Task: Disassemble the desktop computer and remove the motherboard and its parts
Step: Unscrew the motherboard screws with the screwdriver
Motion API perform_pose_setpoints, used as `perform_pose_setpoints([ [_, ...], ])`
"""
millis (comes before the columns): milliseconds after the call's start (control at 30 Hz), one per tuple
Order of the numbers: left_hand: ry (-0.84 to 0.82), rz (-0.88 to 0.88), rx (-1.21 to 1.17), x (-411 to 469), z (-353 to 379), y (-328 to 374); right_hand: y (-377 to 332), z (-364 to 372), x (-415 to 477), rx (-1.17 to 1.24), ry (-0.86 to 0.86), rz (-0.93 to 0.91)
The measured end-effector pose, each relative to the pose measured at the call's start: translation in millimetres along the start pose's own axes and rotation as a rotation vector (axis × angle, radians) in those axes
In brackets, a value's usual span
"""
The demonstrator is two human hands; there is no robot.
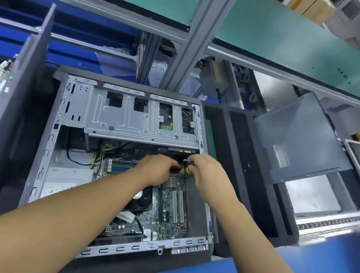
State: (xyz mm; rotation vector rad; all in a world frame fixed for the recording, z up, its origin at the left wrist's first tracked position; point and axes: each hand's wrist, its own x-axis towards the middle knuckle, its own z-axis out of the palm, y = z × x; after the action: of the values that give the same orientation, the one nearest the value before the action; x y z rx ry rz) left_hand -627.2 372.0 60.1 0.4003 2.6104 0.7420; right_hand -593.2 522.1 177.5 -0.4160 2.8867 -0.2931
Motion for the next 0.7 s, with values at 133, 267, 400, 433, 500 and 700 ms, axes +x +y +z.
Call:
perform_pose_setpoints([
  [133, 0.007, -0.016, 0.005, 0.6, 1.1, -1.2, 1.2, 1.0, -0.6, 0.017, 0.023, -0.013],
  [267, 0.02, -0.026, 0.018, 1.7, 2.8, -0.7, 2.9, 0.5, -0.5, 0.027, 0.036, -0.032],
  [400, 0.027, -0.026, 0.037, 4.2, 3.7, 0.5, 4.9, 0.4, -1.2, 0.025, 0.046, -0.058],
  [433, 0.027, -0.026, 0.042, 4.5, 4.0, 0.4, 5.3, 0.8, -1.4, 0.028, 0.049, -0.059],
  [500, 0.031, -0.032, 0.048, 5.0, 4.8, 0.0, 5.6, 1.4, -1.6, 0.037, 0.057, -0.058],
  [700, 0.02, -0.032, 0.045, 7.8, 7.7, -0.4, 6.9, 2.2, -0.7, 0.04, 0.059, -0.073],
])
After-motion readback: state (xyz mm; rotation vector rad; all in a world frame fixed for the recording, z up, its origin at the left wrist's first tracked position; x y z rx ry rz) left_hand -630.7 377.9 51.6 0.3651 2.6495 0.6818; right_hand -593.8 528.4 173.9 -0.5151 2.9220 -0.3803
